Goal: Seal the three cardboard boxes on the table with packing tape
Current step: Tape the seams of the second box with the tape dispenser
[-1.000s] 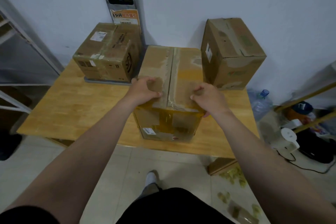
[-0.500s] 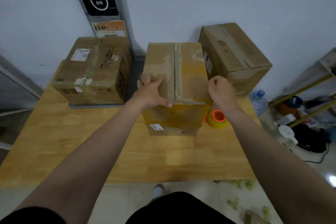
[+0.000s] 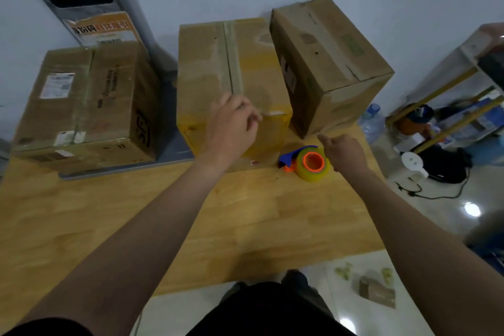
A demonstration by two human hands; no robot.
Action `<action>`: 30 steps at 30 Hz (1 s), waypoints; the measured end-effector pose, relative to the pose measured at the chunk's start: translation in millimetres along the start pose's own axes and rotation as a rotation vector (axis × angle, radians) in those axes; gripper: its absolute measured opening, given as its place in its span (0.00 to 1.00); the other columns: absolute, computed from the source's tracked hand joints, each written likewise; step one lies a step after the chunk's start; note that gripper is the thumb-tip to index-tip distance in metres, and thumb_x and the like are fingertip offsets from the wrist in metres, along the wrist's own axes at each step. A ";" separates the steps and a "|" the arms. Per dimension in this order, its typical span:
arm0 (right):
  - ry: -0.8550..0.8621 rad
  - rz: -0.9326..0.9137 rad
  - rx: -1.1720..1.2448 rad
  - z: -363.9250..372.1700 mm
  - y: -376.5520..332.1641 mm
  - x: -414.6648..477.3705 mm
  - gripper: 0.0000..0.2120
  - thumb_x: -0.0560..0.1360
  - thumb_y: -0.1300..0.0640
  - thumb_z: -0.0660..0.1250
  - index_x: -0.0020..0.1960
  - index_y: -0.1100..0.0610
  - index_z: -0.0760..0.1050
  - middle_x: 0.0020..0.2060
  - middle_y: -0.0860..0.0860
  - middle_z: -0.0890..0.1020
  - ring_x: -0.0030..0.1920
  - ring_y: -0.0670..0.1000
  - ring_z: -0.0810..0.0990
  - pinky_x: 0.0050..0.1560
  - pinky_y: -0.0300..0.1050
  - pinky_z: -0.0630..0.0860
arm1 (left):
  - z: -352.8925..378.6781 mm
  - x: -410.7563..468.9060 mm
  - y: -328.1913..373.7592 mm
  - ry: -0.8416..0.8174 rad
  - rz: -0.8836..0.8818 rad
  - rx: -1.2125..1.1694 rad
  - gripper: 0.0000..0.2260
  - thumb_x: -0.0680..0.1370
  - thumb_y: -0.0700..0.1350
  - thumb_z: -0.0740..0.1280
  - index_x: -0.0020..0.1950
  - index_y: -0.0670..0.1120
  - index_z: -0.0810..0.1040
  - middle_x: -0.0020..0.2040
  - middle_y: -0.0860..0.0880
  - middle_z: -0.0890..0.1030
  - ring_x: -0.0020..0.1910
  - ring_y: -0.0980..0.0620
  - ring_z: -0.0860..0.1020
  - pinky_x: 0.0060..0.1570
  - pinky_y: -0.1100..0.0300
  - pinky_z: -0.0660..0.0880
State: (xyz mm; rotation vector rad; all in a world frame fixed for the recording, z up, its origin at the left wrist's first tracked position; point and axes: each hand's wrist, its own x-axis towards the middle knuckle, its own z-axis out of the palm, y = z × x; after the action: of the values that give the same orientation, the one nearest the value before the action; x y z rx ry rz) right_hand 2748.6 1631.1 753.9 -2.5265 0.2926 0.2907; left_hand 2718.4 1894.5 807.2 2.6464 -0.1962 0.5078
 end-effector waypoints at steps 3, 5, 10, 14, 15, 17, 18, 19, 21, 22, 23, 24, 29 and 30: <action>-0.127 0.037 0.002 7.5 30.9 27.2 0.24 0.81 0.45 0.63 0.41 0.65 0.82 0.27 0.58 0.79 0.36 0.61 0.81 0.46 0.52 0.78 | 31.2 -6.5 21.6 -0.345 -0.088 -0.233 0.12 0.79 0.37 0.63 0.45 0.48 0.86 0.46 0.50 0.82 0.43 0.52 0.77 0.47 0.53 0.76; -0.222 0.042 -0.012 13.5 49.3 43.6 0.20 0.81 0.51 0.64 0.40 0.65 0.83 0.25 0.56 0.80 0.29 0.55 0.79 0.42 0.48 0.77 | 59.6 -11.9 26.6 -0.565 -0.289 -0.255 0.14 0.81 0.38 0.62 0.46 0.50 0.86 0.45 0.52 0.84 0.39 0.50 0.79 0.43 0.52 0.78; -0.384 0.054 0.015 36.7 82.5 91.2 0.11 0.77 0.64 0.61 0.46 0.61 0.83 0.35 0.61 0.85 0.34 0.58 0.85 0.46 0.55 0.84 | 132.7 -28.2 17.5 -0.735 -0.770 -0.320 0.12 0.82 0.42 0.62 0.49 0.50 0.85 0.57 0.53 0.83 0.51 0.50 0.82 0.56 0.48 0.80; -0.377 -0.074 -0.093 56.8 94.7 128.1 0.15 0.76 0.63 0.65 0.59 0.55 0.84 0.49 0.59 0.85 0.52 0.61 0.83 0.56 0.52 0.78 | 180.5 -29.2 19.3 -0.795 -1.135 -0.430 0.08 0.82 0.44 0.64 0.58 0.45 0.80 0.56 0.48 0.84 0.47 0.48 0.84 0.47 0.52 0.79; -0.358 -0.119 -0.117 61.4 96.1 135.2 0.17 0.76 0.62 0.66 0.63 0.55 0.82 0.57 0.59 0.83 0.58 0.61 0.81 0.60 0.51 0.76 | 191.0 -30.4 21.5 -0.790 -1.232 -0.459 0.09 0.83 0.46 0.63 0.59 0.45 0.78 0.55 0.50 0.85 0.44 0.49 0.83 0.45 0.54 0.76; -0.372 -0.169 -0.151 71.1 97.2 148.5 0.23 0.76 0.61 0.66 0.71 0.55 0.75 0.67 0.59 0.77 0.65 0.64 0.76 0.66 0.52 0.72 | 209.7 -33.7 22.7 -0.739 -1.382 -0.513 0.13 0.84 0.48 0.60 0.63 0.44 0.77 0.51 0.51 0.85 0.38 0.50 0.81 0.41 0.56 0.71; -0.400 -0.175 -0.165 76.1 97.4 155.3 0.26 0.76 0.60 0.67 0.74 0.54 0.70 0.68 0.59 0.74 0.66 0.64 0.74 0.66 0.52 0.71 | 218.4 -34.6 23.0 -0.705 -1.438 -0.551 0.15 0.84 0.50 0.59 0.63 0.44 0.77 0.49 0.51 0.85 0.37 0.50 0.81 0.40 0.57 0.70; -0.439 -0.178 -0.172 81.3 98.0 161.6 0.29 0.76 0.59 0.68 0.76 0.53 0.67 0.69 0.59 0.73 0.67 0.64 0.73 0.66 0.52 0.71 | 225.4 -35.0 24.2 -0.670 -1.494 -0.598 0.16 0.84 0.53 0.59 0.62 0.44 0.78 0.47 0.50 0.85 0.36 0.50 0.80 0.38 0.58 0.68; -0.513 -0.197 -0.182 89.7 99.0 172.1 0.31 0.74 0.60 0.70 0.76 0.54 0.65 0.68 0.58 0.75 0.66 0.61 0.75 0.62 0.50 0.73 | 235.9 -32.3 27.6 -0.598 -1.607 -0.700 0.17 0.84 0.57 0.58 0.56 0.45 0.78 0.42 0.50 0.83 0.33 0.51 0.78 0.35 0.59 0.65; -0.524 -0.216 -0.195 92.8 98.7 175.1 0.30 0.74 0.61 0.70 0.75 0.55 0.66 0.66 0.58 0.77 0.65 0.60 0.76 0.60 0.50 0.73 | 240.2 -29.7 28.8 -0.569 -1.652 -0.744 0.18 0.84 0.59 0.57 0.54 0.46 0.78 0.41 0.50 0.82 0.33 0.51 0.77 0.34 0.60 0.65; -0.510 -0.235 -0.208 96.1 99.8 177.5 0.28 0.74 0.62 0.70 0.73 0.55 0.68 0.64 0.58 0.78 0.64 0.60 0.77 0.59 0.50 0.73 | 244.8 -27.5 28.9 -0.550 -1.687 -0.786 0.19 0.84 0.60 0.57 0.53 0.47 0.78 0.41 0.50 0.82 0.33 0.51 0.77 0.34 0.60 0.65; -0.484 -0.251 -0.219 98.6 100.6 178.3 0.25 0.74 0.63 0.69 0.71 0.55 0.70 0.62 0.58 0.79 0.62 0.60 0.78 0.57 0.50 0.74 | 249.2 -25.7 29.3 -0.536 -1.716 -0.823 0.19 0.84 0.61 0.57 0.52 0.47 0.78 0.41 0.50 0.82 0.34 0.51 0.77 0.35 0.60 0.65; -0.396 -0.304 -0.219 100.5 106.9 171.0 0.20 0.74 0.65 0.68 0.64 0.56 0.75 0.55 0.58 0.83 0.56 0.61 0.80 0.50 0.47 0.73 | 259.8 -23.6 29.1 -0.438 -1.864 -0.930 0.10 0.83 0.52 0.61 0.49 0.49 0.79 0.40 0.54 0.81 0.34 0.53 0.78 0.35 0.61 0.64; -0.392 -0.298 -0.194 98.8 109.1 168.3 0.19 0.73 0.65 0.68 0.63 0.56 0.75 0.52 0.58 0.83 0.54 0.61 0.81 0.48 0.46 0.72 | 259.0 -24.2 31.1 -0.413 -1.875 -0.949 0.08 0.82 0.50 0.61 0.50 0.50 0.79 0.39 0.54 0.80 0.35 0.53 0.78 0.36 0.61 0.65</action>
State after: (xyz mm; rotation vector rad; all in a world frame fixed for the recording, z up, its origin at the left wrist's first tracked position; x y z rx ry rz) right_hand 2865.3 1574.2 572.0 -2.5818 -0.2748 0.7083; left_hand 2772.2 1753.3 593.2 1.0615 1.3702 -0.6225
